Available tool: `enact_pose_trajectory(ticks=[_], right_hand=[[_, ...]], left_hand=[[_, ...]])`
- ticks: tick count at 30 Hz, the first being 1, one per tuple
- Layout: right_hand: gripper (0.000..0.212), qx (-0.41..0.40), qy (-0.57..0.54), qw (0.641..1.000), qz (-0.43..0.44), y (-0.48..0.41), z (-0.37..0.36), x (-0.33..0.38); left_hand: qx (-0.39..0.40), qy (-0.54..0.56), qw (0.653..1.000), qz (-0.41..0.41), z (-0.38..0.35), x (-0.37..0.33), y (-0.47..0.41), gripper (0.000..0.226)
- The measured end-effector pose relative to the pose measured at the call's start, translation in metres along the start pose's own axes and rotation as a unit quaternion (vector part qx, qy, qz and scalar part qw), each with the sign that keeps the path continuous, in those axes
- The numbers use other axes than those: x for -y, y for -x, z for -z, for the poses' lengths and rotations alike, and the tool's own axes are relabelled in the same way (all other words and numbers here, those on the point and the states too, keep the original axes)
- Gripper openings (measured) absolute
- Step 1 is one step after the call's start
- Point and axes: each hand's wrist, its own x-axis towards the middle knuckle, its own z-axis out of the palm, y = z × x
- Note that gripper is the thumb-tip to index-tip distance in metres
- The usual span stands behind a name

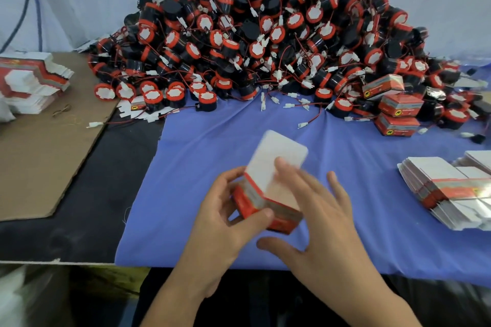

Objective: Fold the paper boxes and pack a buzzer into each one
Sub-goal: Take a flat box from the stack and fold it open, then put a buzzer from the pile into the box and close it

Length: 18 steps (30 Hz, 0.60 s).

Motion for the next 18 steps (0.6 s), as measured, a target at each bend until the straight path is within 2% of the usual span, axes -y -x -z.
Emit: enact_pose_trajectory(ticks=[1, 3, 5, 7, 8, 10, 11, 12, 15, 18], right_hand=[[0.113, -0.049, -0.006, 0.999, -0.014, 0.0, -0.001, -0.001], [0.104, -0.104, -0.168, 0.975, -0.103, 0.002, -0.005, -0.002], [0.083, -0.091, -0.307, 0.932, -0.17, 0.004, -0.012, -0.012], [0.061, -0.07, -0.28, 0.938, -0.193, 0.005, -0.019, -0.023], [0.057, -0.076, -0.252, 0.943, -0.205, 0.005, -0.023, -0.026], [0.054, -0.083, -0.226, 0.945, -0.222, 0.006, -0.032, -0.032], [0.054, -0.075, -0.221, 0.944, -0.232, 0.008, -0.036, -0.033], [0.054, -0.063, -0.222, 0.942, -0.242, 0.011, -0.04, -0.034], [0.06, -0.025, -0.257, 0.929, -0.265, 0.017, -0.044, -0.046], [0.068, -0.031, -0.318, 0.899, -0.298, 0.015, -0.035, -0.062]], left_hand=[[-0.009, 0.016, 1.0, -0.011, 0.003, 0.002, -0.003, 0.057], [-0.01, 0.017, 0.999, -0.031, 0.007, 0.009, -0.011, 0.058], [0.012, -0.028, 0.999, -0.044, 0.011, 0.017, -0.019, 0.055], [0.029, -0.148, 0.987, -0.056, 0.016, 0.029, -0.028, 0.054], [0.026, -0.235, 0.97, -0.054, 0.019, 0.036, -0.033, 0.054], [0.01, -0.418, 0.908, -0.035, 0.025, 0.049, -0.039, 0.052], [0.006, -0.476, 0.879, -0.02, 0.026, 0.055, -0.039, 0.052], [0.003, -0.498, 0.867, -0.007, 0.027, 0.059, -0.038, 0.053], [0.019, -0.457, 0.889, 0.022, 0.031, 0.061, -0.038, 0.062], [0.053, -0.382, 0.92, 0.067, 0.041, 0.05, -0.035, 0.088]])
